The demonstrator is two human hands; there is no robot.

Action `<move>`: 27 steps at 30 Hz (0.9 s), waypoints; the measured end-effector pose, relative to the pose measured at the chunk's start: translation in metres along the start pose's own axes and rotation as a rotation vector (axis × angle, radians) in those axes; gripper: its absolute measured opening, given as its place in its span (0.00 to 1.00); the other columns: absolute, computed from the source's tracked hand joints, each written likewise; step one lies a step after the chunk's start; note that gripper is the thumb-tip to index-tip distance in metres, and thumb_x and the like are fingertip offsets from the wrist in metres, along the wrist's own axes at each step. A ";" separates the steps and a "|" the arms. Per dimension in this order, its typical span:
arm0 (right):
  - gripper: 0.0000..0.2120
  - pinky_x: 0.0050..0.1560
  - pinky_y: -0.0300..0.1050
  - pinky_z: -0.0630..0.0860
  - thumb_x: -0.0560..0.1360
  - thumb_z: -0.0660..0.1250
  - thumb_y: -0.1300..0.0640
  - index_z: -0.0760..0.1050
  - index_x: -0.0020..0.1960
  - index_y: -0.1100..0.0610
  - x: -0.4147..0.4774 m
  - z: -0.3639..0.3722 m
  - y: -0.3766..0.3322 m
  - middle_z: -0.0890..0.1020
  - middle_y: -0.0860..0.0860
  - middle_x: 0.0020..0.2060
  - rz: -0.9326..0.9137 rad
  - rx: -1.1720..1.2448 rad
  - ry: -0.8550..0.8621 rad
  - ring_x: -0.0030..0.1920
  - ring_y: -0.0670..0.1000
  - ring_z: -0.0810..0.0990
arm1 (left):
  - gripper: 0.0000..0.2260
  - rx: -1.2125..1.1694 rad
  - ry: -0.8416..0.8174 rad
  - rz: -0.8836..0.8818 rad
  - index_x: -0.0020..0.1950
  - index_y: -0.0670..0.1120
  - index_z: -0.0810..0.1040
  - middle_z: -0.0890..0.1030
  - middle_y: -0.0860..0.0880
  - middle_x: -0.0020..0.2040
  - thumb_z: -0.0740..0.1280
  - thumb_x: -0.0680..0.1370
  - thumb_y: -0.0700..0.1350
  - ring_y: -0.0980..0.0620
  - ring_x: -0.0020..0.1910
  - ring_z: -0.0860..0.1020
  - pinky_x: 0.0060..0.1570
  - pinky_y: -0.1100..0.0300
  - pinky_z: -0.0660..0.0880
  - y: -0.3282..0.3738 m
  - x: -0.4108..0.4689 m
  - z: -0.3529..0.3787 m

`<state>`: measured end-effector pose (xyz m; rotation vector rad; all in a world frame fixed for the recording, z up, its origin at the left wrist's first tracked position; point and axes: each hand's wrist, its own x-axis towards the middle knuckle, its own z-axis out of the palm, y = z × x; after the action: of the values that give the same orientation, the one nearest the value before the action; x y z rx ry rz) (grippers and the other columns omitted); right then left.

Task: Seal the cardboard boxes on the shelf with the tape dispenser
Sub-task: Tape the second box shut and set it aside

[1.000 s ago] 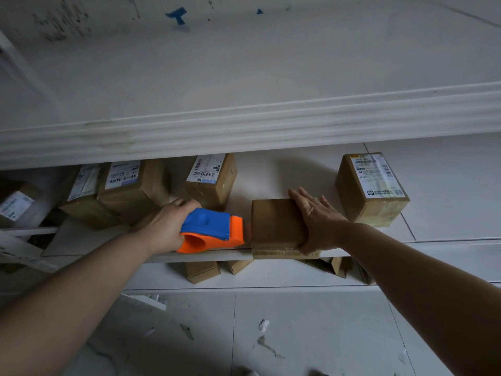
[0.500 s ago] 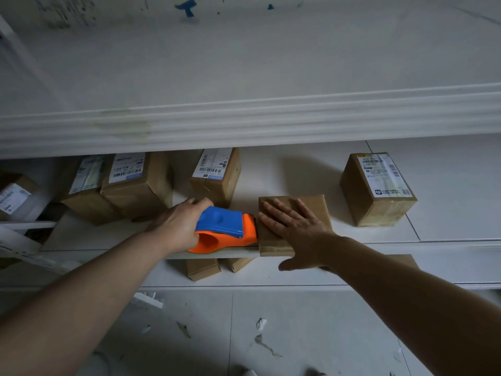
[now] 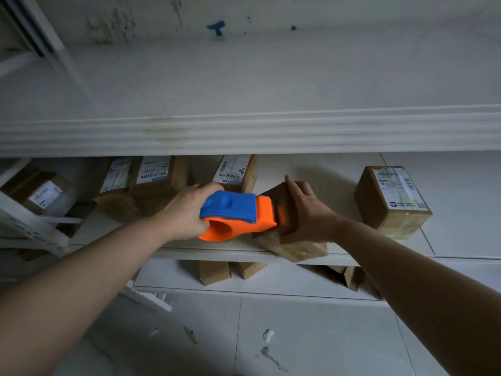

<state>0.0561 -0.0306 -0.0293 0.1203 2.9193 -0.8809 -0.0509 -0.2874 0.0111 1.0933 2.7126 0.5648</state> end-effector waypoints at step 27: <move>0.62 0.75 0.52 0.55 0.59 0.80 0.48 0.40 0.78 0.50 -0.030 -0.022 0.040 0.58 0.51 0.74 0.059 -0.095 0.002 0.74 0.52 0.57 | 0.33 0.116 -0.060 0.004 0.67 0.61 0.67 0.77 0.53 0.56 0.69 0.63 0.43 0.51 0.51 0.78 0.50 0.53 0.77 0.039 0.009 -0.013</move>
<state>0.0882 0.0131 -0.0302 0.1997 2.9359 -0.7322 -0.0364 -0.2591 0.0387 1.1232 2.7215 0.3736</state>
